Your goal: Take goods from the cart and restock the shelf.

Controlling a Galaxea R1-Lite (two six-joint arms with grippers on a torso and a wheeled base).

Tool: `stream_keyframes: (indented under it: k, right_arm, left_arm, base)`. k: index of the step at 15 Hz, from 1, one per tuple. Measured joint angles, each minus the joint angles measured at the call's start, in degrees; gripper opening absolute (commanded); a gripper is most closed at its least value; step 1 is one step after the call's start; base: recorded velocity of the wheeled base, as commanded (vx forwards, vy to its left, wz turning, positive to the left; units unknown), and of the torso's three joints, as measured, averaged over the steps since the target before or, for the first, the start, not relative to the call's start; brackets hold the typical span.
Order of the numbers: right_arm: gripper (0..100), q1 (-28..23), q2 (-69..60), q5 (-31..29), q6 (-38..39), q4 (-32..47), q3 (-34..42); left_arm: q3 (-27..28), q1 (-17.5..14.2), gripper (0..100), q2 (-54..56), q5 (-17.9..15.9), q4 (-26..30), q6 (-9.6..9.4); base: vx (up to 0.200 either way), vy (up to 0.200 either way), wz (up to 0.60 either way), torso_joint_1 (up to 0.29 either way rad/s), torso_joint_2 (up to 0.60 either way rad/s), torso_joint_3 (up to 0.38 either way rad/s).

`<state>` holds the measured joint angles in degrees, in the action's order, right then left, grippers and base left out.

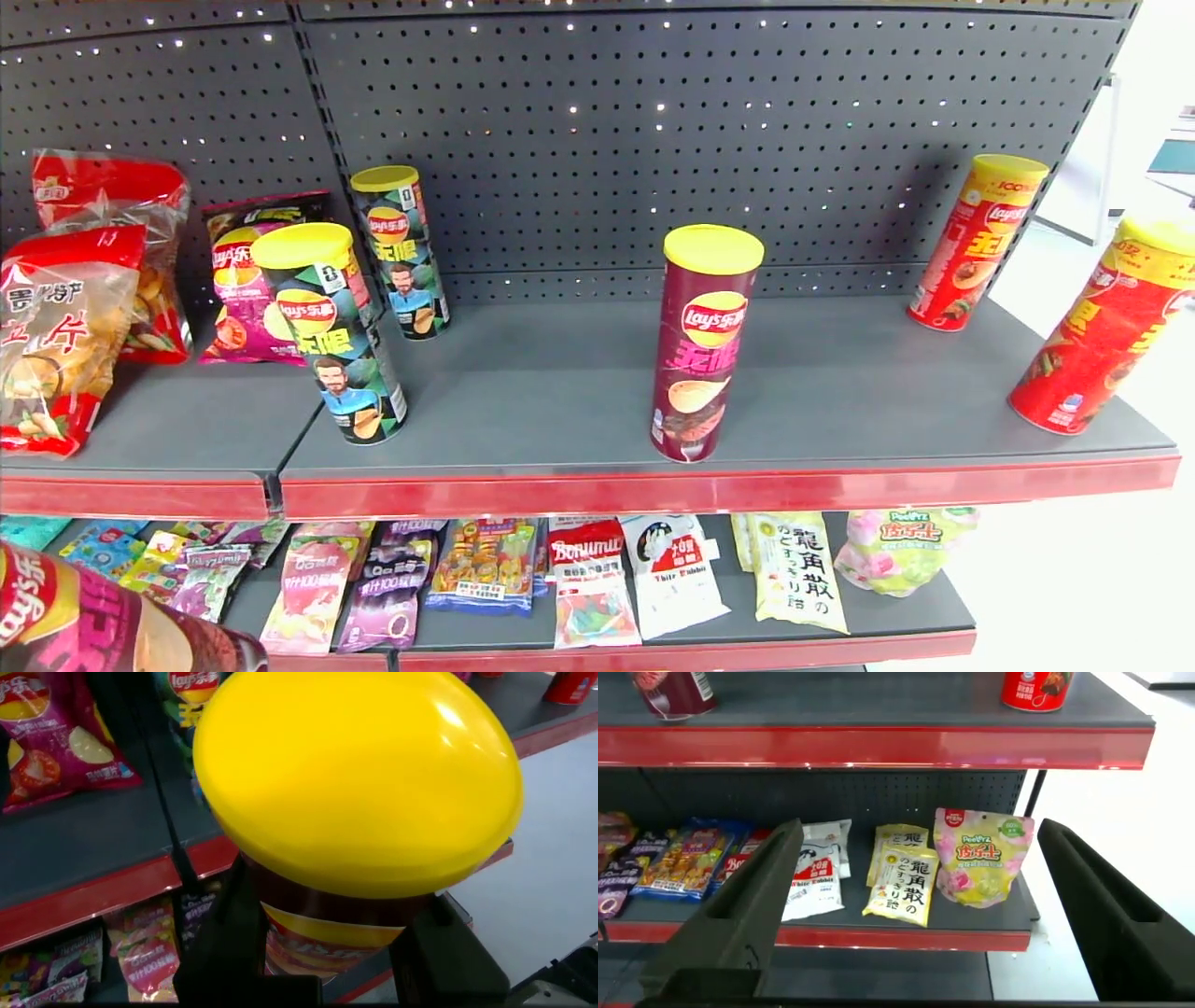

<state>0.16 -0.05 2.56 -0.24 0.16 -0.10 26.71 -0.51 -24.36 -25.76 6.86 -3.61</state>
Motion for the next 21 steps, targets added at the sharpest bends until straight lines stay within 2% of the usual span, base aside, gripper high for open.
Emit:
stream_keyframes:
  k: [6,8,11,16,21]
  right_arm:
    - [100,0.02,0.02,0.06,0.06,0.05,0.00]
    - [100,0.00,0.02,0.11,0.15,0.05,0.00]
    - [100,-0.02,0.02,0.11,0.22,0.00,0.00]
    - [100,0.02,0.02,0.15,0.24,0.00,0.00]
    - [100,-0.02,0.02,0.15,0.24,0.00,0.00]
  left_arm:
    - [0.02,0.00,0,-0.78,-0.62,-0.05,0.02]
    - [0.51,-0.06,0,-1.52,-0.60,-0.35,0.00]
    - [1.51,-0.06,0,-4.45,-0.43,-3.75,0.00]
    - [2.39,-0.11,0,-15.49,-0.27,-14.03,0.02]
    - [10.41,1.11,0,-30.60,-0.54,-18.14,0.06]
  base:
    - [0.000,0.000,-0.60,0.002,0.00,0.001]
    - [0.000,0.000,0.00,0.000,0.00,0.000]
    - [0.000,0.000,0.00,0.000,0.00,0.000]
    - [0.000,0.000,0.00,0.000,0.00,0.000]
    - [0.000,0.000,0.00,0.000,0.00,0.000]
